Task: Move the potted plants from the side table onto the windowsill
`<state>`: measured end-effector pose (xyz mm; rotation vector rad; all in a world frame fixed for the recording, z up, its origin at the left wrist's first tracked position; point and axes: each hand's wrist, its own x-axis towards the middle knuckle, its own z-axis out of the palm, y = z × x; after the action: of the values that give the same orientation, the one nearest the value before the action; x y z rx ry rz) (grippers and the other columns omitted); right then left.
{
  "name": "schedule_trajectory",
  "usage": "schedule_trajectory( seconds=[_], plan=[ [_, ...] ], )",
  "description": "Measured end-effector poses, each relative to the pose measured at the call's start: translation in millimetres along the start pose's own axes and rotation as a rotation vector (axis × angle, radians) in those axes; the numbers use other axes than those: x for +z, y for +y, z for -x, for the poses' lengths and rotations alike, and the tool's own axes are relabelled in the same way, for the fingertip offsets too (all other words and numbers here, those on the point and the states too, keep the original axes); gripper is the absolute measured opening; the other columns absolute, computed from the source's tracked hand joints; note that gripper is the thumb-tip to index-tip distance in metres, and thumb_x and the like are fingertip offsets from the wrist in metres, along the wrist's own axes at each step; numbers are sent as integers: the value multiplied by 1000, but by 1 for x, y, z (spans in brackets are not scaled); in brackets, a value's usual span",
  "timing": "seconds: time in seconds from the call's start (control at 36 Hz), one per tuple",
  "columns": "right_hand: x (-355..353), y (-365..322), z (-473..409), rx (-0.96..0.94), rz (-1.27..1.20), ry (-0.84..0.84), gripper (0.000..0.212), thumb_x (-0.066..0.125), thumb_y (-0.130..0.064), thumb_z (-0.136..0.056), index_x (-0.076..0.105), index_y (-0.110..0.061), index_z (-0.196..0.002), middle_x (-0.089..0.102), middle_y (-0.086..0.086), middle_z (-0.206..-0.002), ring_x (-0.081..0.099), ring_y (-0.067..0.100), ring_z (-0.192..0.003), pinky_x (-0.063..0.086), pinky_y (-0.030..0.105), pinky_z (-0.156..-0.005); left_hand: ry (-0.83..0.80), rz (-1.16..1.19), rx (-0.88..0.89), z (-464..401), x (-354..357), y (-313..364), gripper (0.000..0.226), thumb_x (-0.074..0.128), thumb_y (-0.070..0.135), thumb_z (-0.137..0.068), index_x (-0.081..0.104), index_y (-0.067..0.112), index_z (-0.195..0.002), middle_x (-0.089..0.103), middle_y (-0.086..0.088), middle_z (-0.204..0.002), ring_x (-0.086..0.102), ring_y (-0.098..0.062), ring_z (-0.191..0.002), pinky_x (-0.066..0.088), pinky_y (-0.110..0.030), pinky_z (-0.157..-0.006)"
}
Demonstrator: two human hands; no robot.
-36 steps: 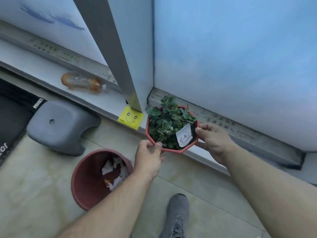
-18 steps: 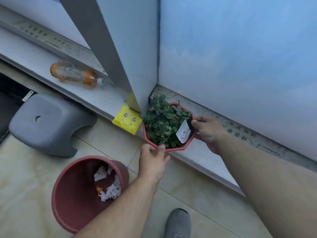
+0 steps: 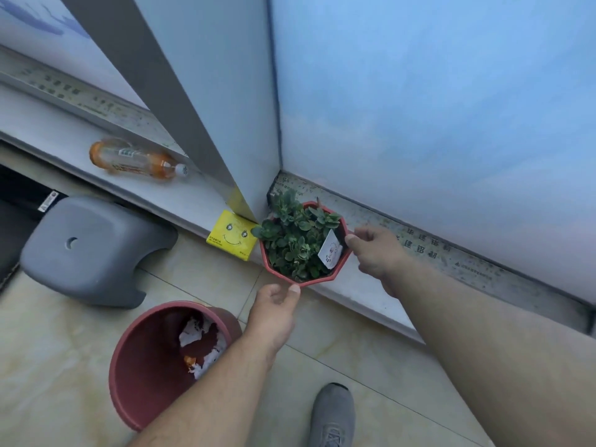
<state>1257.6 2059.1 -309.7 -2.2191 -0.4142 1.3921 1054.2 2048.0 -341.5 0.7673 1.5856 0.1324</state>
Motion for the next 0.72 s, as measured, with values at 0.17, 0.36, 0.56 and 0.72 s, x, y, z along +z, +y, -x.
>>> schedule_trajectory(
  seconds=[0.17, 0.36, 0.56, 0.72],
  plan=[
    [-39, -28, 89, -3, 44, 18, 50, 59, -36, -100, 54, -9, -142, 56, 8, -146, 52, 26, -132, 40, 36, -106, -36, -161, 47, 88, -37, 50, 50, 65, 42, -89, 49, 22, -132, 59, 1, -130, 60, -17, -117, 48, -49, -106],
    [-104, -107, 253, -66, -108, 61, 53, 59, -46, -98, 57, -15, -140, 59, 0, -140, 56, 18, -124, 45, 48, -112, -113, -163, 218, 249, -74, 176, 47, 61, 32, -96, 46, 23, -139, 52, 5, -134, 54, -14, -126, 51, -38, -101],
    [-191, -189, 456, -179, -335, 148, 56, 60, -51, -97, 51, -21, -143, 55, -5, -141, 53, 17, -131, 44, 48, -114, -254, -228, 480, 444, -99, 289, 54, 59, 31, -98, 40, 22, -148, 46, 4, -146, 52, -16, -129, 52, -39, -102],
    [-213, -186, 587, -282, -539, 339, 61, 61, -56, -94, 50, -23, -144, 57, -9, -136, 56, 13, -125, 47, 47, -111, -440, -335, 734, 550, -109, 318, 54, 59, 40, -96, 40, 33, -146, 48, 15, -143, 62, -4, -106, 54, -42, -100]
  ],
)
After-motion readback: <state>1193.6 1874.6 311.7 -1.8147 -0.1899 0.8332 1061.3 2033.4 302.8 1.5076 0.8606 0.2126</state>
